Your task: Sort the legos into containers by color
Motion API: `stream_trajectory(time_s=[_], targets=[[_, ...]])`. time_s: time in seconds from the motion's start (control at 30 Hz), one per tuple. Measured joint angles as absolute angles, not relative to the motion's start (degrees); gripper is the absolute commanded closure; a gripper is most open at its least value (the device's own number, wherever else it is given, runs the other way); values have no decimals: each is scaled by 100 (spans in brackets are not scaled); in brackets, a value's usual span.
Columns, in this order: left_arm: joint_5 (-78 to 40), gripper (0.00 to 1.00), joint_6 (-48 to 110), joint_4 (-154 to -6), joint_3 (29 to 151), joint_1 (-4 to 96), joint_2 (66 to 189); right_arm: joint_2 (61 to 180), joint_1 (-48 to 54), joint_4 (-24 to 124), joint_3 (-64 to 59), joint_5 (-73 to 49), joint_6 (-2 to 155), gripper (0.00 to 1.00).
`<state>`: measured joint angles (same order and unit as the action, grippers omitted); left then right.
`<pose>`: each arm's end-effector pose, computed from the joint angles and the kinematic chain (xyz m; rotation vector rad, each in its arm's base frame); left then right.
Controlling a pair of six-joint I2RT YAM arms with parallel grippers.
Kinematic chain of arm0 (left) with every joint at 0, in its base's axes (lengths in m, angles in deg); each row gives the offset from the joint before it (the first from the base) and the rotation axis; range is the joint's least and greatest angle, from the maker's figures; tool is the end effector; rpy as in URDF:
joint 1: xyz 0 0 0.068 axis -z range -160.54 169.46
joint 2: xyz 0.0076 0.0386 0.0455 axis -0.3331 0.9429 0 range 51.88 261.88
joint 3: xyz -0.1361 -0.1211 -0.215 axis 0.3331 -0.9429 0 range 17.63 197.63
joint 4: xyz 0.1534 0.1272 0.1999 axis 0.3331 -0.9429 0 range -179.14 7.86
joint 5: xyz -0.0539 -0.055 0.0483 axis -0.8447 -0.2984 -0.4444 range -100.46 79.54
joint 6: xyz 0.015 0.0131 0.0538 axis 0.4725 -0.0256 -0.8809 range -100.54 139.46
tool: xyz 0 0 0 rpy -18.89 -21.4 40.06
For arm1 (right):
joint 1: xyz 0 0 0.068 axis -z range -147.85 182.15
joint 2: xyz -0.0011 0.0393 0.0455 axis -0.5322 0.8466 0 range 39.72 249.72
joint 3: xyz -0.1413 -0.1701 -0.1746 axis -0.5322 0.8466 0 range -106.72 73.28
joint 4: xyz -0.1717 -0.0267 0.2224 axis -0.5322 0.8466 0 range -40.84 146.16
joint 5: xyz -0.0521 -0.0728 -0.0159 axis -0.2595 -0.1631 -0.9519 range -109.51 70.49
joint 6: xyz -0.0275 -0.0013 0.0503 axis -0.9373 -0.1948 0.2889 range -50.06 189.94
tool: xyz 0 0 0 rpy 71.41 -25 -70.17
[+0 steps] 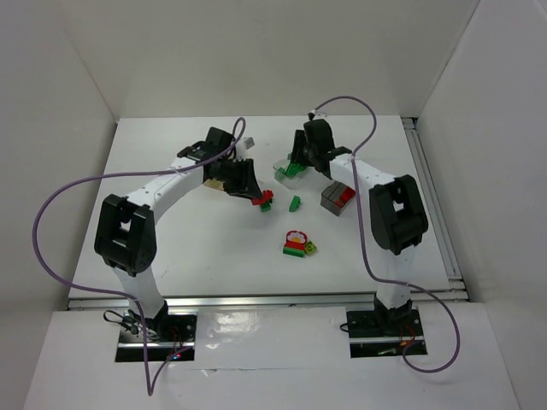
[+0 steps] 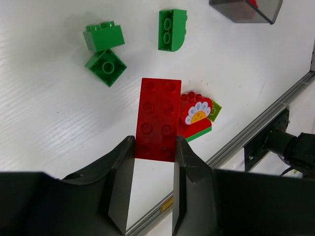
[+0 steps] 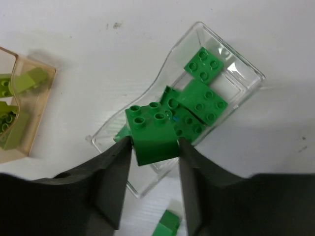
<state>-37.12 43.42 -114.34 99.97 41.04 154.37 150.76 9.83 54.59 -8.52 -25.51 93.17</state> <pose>0.3818 -0.1707 0.2573 0.1540 2.5714 -0.8997 0.4405 0.1762 0.2253 0.0775 2.1909 0.3388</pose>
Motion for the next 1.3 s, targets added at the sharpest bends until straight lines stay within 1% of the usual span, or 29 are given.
stream_trajectory(time_s=[0.03, 0.07, 0.1, 0.27, 0.37, 0.43, 0.47, 0.5, 0.53, 0.57, 0.63, 0.73, 0.83, 1.03, 1.13, 1.17, 1.2, 1.27, 1.3], targets=[[-3696, 100, 4364, -11454, 10043, 4117, 15437, 15218, 978, 5527, -1046, -2562, 9273, 28], [-3681, 100, 4371, -11452, 10089, 4141, 15437, 15338, 967, 5579, -1206, -2581, 9247, 22], [-3659, 100, 4373, -11465, 10144, 4165, 15437, 15399, 963, 5603, -1298, -2612, 9205, 19], [-3581, 100, 4382, -11519, 10585, 4327, 15466, 15255, 963, 5714, -1287, -2765, 9107, 18], [-3581, 100, 4410, -11533, 10985, 4471, 15606, 14969, 965, 5800, -1202, -3023, 9157, 25], [-3587, 100, 4465, -11519, 11296, 4598, 15796, 14565, 983, 5828, -926, -3327, 9297, 25], [-3583, 100, 4513, -11530, 11495, 4679, 15934, 14285, 1009, 5896, -725, -3510, 9406, 23], [-3581, 100, 4548, -11528, 11816, 4810, 16167, 13961, 1046, 5907, -485, -3701, 9520, 18], [-3587, 100, 4561, -11484, 11927, 4858, 16255, 13653, 1094, 5948, -246, -3856, 9625, 18], [-3581, 100, 4587, -11517, 12223, 4979, 16484, 13249, 1160, 5979, 49, -4087, 9778, 10], [-3548, 100, 4661, -11480, 12758, 5217, 16906, 12530, 1306, 6051, 558, -4522, 10060, 6], [-3495, 100, 4714, -11471, 13479, 5536, 17481, 11601, 1549, 6416, 1122, -5093, 10497, 5], [-3476, 100, 4828, -11419, 14083, 5770, 17993, 11072, 1632, 6847, 1321, -5464, 10941, 5], [-3323, 100, 5033, -11150, 14957, 5973, 18911, 9811, 1643, 7465, 1935, -5751, 11507, 5], [-3209, 99, 5158, -11006, 15243, 6004, 19282, 9343, 1645, 7651, 2051, -5818, 11581, 5], [-3163, 80, 5179, -10964, 15307, 6006, 19383, 9245, 1645, 7666, 2049, -5836, 11575, 5], [-3124, 67, 5221, -10927, 15366, 6004, 19474, 9188, 1645, 7671, 2049, -5842, 11568, 5], [-3098, 47, 5271, -10862, 15525, 6004, 19658, 9146, 1645, 7693, 2046, -5867, 11548, 5], [-3100, 28, 5269, -10824, 15591, 6004, 19728, 9151, 1645, 7714, 2038, -5880, 11529, 5]])
